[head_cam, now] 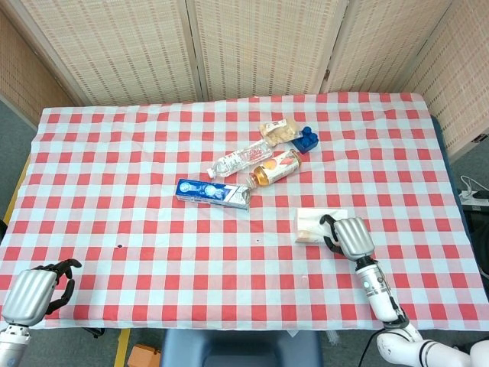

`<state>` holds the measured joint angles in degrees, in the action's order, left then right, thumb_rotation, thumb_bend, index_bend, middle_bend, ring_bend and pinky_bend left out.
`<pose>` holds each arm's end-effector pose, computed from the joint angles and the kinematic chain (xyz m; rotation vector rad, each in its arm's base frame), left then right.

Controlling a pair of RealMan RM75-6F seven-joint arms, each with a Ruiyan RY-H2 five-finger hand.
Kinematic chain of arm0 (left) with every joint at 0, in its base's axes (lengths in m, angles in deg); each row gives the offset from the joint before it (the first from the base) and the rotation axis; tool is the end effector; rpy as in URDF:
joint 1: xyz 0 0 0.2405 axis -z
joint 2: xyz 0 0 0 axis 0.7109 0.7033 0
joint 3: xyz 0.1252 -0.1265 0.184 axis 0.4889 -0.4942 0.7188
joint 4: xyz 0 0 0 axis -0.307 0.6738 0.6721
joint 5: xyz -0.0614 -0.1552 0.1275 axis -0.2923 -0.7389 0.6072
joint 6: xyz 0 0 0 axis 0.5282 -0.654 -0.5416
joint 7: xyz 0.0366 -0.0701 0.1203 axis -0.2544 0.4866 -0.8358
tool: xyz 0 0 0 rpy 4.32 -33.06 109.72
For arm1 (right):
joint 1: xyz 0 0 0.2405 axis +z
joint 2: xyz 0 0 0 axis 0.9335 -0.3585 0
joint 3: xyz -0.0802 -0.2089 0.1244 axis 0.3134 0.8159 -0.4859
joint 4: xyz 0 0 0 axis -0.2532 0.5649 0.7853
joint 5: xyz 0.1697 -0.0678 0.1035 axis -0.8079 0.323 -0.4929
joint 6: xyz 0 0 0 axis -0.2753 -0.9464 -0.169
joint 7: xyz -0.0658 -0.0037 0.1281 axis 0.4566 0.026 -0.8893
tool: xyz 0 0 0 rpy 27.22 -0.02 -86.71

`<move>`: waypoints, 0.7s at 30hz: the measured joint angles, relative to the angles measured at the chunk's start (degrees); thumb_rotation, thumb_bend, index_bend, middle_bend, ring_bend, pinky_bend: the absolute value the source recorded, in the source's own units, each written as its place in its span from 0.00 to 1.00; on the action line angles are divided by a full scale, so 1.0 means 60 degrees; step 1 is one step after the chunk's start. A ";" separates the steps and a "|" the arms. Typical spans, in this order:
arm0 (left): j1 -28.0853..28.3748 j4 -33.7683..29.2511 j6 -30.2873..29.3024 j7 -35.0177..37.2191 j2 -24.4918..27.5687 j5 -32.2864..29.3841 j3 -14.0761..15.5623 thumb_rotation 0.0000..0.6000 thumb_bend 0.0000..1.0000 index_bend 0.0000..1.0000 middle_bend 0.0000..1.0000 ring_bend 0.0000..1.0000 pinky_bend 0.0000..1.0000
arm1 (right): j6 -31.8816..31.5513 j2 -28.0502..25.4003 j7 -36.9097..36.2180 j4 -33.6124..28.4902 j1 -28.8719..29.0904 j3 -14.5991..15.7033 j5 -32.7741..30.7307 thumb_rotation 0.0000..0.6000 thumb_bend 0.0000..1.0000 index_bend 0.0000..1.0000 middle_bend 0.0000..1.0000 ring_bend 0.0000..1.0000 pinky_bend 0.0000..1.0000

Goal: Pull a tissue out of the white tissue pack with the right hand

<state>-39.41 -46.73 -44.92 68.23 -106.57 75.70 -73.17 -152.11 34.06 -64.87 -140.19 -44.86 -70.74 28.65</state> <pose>-0.2983 0.1661 0.1415 -1.5626 -0.8935 -0.8235 -0.2705 -0.2938 -0.0089 1.6476 -0.9316 0.9253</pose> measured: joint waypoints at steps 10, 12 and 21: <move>0.0000 -0.0020 0.0006 -0.0013 -0.0002 0.0002 -0.0001 1.00 0.54 0.38 0.50 0.57 0.61 | -0.0284 0.0055 0.0105 -0.0008 -0.0033 -0.0006 0.0004 1.00 0.51 0.55 0.73 0.83 1.00; -0.0003 -0.0020 0.0005 -0.0008 -0.0007 0.0000 -0.0001 1.00 0.54 0.38 0.50 0.57 0.61 | -0.0303 0.0058 0.0081 0.0022 -0.0033 0.0000 0.0008 1.00 0.53 0.56 0.73 0.83 1.00; 0.0010 -0.0024 0.0053 -0.0037 -0.0012 -0.0022 0.0002 1.00 0.54 0.38 0.50 0.57 0.61 | -0.0277 0.0024 0.0092 0.0032 -0.0020 0.0002 -0.0067 1.00 0.64 0.58 0.73 0.83 1.00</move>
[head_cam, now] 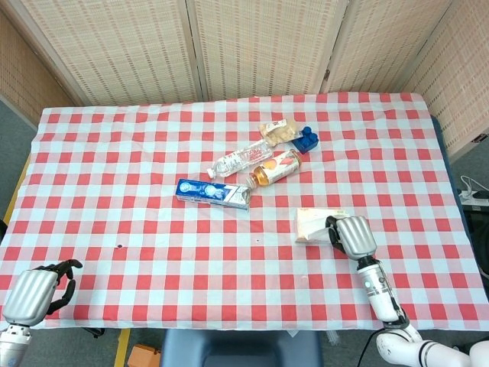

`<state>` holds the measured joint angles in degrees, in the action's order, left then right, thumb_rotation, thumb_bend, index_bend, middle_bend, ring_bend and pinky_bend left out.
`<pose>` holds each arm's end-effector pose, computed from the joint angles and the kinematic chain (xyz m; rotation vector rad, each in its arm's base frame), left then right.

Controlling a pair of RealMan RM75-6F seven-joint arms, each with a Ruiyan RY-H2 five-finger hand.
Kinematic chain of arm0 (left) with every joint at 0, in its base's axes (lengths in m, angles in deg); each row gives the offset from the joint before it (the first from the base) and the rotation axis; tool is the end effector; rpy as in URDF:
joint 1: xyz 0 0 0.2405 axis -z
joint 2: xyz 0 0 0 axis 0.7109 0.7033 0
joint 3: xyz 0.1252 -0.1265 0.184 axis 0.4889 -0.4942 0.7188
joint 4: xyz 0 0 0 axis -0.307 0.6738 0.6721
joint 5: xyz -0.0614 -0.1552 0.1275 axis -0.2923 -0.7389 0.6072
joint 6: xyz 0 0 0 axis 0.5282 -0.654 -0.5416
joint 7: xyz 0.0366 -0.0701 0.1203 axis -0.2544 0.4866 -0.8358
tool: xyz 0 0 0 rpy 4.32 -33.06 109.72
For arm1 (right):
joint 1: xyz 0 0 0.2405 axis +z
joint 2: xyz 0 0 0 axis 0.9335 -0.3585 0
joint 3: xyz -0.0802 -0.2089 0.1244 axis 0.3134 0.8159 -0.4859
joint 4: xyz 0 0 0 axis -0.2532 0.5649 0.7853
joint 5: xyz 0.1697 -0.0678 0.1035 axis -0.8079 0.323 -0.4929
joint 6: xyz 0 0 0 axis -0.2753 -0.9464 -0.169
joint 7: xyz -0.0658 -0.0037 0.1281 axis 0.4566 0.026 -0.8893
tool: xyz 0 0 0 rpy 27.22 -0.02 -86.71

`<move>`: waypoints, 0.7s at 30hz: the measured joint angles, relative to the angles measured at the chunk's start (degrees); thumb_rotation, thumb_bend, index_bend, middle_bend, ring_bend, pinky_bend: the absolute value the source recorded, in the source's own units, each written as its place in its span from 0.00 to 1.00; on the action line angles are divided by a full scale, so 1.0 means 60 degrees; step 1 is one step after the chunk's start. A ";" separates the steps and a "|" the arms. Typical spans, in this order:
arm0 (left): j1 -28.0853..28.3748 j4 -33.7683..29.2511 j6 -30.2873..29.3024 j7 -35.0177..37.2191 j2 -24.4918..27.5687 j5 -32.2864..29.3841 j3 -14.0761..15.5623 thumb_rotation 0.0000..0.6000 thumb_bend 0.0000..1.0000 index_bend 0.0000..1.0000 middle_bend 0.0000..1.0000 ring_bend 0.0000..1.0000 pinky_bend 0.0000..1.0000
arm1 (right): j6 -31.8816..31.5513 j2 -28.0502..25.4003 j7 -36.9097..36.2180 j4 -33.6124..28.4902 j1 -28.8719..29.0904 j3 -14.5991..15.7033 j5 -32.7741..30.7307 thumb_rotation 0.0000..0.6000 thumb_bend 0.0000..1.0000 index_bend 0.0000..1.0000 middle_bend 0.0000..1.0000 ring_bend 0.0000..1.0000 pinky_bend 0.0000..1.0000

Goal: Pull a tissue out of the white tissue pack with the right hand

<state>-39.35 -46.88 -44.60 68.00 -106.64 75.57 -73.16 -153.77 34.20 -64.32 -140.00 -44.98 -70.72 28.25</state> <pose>-0.2980 0.1663 0.1403 -1.5653 -0.8974 -0.8195 -0.2707 -0.2940 -0.0054 1.6245 -0.9099 0.9342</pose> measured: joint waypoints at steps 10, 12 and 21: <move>-0.0003 -0.0002 -0.0004 -0.0014 0.0002 0.0000 -0.0002 1.00 0.54 0.38 0.50 0.57 0.61 | -0.0234 -0.0041 -0.0189 -0.0104 -0.0010 0.0015 0.0129 1.00 0.78 0.67 0.73 0.83 1.00; -0.0004 -0.0001 -0.0009 -0.0014 0.0002 0.0000 -0.0004 1.00 0.54 0.38 0.50 0.57 0.61 | -0.0308 -0.0068 -0.0230 -0.0162 -0.0019 0.0010 0.0162 1.00 0.78 0.67 0.73 0.83 1.00; -0.0009 -0.0012 -0.0019 -0.0027 0.0008 0.0009 -0.0004 1.00 0.54 0.38 0.50 0.57 0.61 | -0.0789 -0.0422 -0.0252 -0.0862 -0.0071 -0.0062 0.0390 1.00 0.79 0.68 0.73 0.83 1.00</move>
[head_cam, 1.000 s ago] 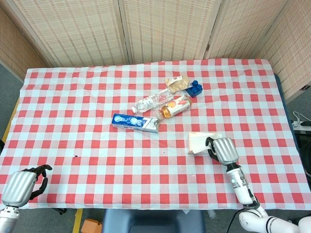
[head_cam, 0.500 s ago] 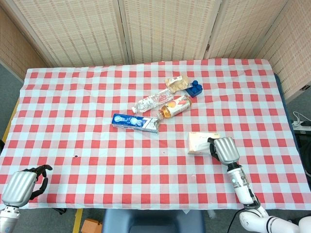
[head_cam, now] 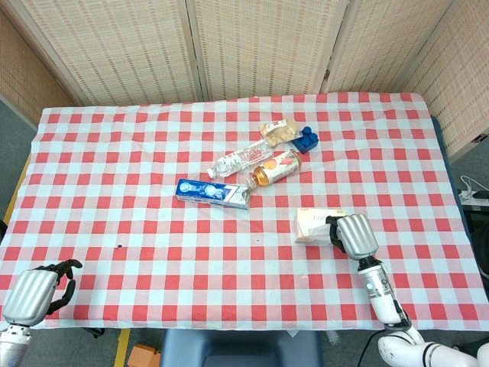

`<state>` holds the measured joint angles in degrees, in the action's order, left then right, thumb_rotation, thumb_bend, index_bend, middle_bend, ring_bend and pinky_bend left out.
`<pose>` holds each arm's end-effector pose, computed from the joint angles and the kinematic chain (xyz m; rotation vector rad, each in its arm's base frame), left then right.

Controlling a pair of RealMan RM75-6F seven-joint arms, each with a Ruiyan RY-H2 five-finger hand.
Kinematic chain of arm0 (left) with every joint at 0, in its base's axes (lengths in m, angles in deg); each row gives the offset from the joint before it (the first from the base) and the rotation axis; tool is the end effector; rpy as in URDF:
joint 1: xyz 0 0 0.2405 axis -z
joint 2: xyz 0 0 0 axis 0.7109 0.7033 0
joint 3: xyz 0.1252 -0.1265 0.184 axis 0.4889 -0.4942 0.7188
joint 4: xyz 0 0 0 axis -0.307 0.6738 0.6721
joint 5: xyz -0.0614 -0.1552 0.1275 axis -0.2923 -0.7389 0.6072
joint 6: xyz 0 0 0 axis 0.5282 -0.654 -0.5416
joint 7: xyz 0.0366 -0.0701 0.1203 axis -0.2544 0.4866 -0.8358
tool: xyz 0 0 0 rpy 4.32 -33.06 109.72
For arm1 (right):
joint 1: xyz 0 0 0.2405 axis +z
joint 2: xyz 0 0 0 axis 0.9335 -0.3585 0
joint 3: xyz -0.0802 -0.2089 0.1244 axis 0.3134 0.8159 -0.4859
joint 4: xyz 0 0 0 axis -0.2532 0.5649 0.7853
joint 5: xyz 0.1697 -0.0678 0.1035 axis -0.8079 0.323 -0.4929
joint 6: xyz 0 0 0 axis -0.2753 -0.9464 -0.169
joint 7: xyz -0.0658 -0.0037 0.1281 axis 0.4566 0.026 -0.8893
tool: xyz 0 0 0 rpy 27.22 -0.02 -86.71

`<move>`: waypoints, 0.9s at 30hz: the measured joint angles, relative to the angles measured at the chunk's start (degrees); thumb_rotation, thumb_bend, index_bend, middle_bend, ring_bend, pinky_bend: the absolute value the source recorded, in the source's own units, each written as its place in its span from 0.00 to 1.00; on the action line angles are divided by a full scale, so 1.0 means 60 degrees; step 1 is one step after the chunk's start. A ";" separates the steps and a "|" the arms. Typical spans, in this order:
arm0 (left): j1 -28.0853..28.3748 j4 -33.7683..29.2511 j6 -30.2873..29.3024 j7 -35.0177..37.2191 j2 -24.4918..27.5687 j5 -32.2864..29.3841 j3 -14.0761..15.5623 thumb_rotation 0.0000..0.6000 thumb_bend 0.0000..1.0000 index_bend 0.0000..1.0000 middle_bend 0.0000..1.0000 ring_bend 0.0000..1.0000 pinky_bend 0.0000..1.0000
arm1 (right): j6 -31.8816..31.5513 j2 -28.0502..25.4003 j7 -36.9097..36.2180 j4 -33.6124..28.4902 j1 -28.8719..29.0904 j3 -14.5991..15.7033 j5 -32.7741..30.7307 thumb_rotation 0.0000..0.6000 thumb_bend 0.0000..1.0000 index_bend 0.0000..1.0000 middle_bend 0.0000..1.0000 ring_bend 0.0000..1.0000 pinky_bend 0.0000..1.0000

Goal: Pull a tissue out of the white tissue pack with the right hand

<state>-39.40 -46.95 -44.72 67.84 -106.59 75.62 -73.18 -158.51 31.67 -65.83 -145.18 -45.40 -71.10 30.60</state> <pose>-0.2978 0.1661 0.1407 -1.5649 -0.8938 -0.8192 -0.2526 -0.2900 0.0119 1.5910 -0.8865 1.0627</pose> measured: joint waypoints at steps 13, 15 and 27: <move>-0.0009 -0.0016 -0.0037 0.0020 0.0000 0.0034 -0.0002 1.00 0.54 0.38 0.50 0.57 0.61 | -0.0586 -0.1256 0.0419 -0.1948 -0.0040 -0.0511 0.0012 1.00 0.79 0.69 0.73 0.83 1.00; -0.0008 -0.0020 -0.0035 0.0016 -0.0001 0.0041 0.0001 1.00 0.54 0.38 0.50 0.57 0.61 | -0.0667 -0.1443 0.0481 -0.2210 -0.0047 -0.0611 -0.0009 1.00 0.79 0.69 0.73 0.83 1.00; -0.0009 -0.0033 -0.0037 0.0027 0.0004 0.0047 0.0002 1.00 0.54 0.38 0.50 0.57 0.61 | -0.1222 -0.2729 0.0900 -0.3871 -0.0482 -0.0617 0.0073 1.00 0.80 0.70 0.73 0.84 1.00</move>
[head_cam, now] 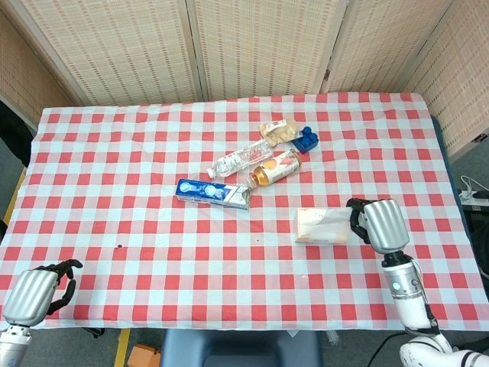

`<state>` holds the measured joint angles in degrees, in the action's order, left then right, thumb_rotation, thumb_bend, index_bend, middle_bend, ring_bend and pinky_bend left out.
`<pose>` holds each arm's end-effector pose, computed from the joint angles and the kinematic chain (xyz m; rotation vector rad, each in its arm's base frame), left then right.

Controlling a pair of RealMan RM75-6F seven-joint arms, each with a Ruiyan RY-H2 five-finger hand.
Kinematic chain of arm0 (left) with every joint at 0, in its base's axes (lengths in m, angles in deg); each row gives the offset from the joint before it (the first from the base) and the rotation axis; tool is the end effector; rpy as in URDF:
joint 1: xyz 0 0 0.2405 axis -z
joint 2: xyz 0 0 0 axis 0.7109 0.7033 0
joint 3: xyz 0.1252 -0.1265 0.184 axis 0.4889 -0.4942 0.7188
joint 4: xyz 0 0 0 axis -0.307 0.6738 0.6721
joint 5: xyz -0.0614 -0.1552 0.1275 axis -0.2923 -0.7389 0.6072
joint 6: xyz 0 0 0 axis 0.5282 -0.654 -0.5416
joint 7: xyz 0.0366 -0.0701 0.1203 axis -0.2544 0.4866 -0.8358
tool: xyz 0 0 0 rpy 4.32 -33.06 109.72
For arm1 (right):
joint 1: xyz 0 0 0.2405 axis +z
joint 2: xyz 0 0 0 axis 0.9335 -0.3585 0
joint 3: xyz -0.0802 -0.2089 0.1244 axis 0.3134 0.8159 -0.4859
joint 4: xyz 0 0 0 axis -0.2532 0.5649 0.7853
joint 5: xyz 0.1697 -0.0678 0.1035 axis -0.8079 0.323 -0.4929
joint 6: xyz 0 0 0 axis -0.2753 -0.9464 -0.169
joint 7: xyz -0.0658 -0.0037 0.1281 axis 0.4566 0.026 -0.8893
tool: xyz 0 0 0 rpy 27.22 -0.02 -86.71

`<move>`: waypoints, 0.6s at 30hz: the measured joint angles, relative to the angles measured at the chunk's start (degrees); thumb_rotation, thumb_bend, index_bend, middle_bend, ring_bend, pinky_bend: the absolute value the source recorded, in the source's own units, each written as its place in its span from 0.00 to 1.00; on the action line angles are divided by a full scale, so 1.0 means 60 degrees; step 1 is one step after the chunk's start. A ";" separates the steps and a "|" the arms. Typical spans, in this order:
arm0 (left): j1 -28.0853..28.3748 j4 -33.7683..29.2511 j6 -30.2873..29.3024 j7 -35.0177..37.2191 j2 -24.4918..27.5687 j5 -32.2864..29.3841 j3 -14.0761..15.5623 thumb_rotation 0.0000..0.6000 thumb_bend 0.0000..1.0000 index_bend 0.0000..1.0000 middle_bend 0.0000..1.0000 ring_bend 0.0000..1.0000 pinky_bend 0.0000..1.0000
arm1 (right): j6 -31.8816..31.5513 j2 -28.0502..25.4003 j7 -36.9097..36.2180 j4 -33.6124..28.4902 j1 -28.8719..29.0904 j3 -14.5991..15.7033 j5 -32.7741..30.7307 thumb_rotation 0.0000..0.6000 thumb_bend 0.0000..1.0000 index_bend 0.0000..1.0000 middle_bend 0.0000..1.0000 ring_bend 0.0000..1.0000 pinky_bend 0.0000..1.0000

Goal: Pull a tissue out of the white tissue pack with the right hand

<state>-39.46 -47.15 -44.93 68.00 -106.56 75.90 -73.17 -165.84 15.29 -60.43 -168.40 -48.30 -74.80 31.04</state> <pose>-0.2964 0.1657 0.1408 -1.5646 -0.8946 -0.8277 -0.2156 -0.2770 0.1039 1.4704 -0.7875 1.2025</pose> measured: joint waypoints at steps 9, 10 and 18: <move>-0.0004 0.0006 0.0002 0.0032 0.0004 -0.0004 0.0000 1.00 0.54 0.38 0.50 0.57 0.61 | -0.0260 -0.0631 0.0316 -0.0261 -0.0747 0.0737 0.0089 1.00 0.80 0.70 0.73 0.84 1.00; 0.0000 0.0006 0.0018 0.0031 0.0002 -0.0008 0.0003 1.00 0.54 0.38 0.50 0.57 0.61 | -0.0283 -0.0650 0.0262 -0.0163 -0.0833 0.0810 0.0082 1.00 0.80 0.70 0.73 0.84 1.00; 0.0026 -0.0005 0.0097 -0.0021 -0.0012 -0.0060 0.0004 1.00 0.54 0.38 0.50 0.57 0.61 | -0.0224 -0.0765 -0.0210 0.0349 -0.1289 0.1069 -0.0314 1.00 0.80 0.70 0.73 0.84 1.00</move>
<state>-39.30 -47.18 -44.35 67.87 -106.64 75.54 -73.15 -167.19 10.70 -61.69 -166.31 -56.03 -68.38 29.15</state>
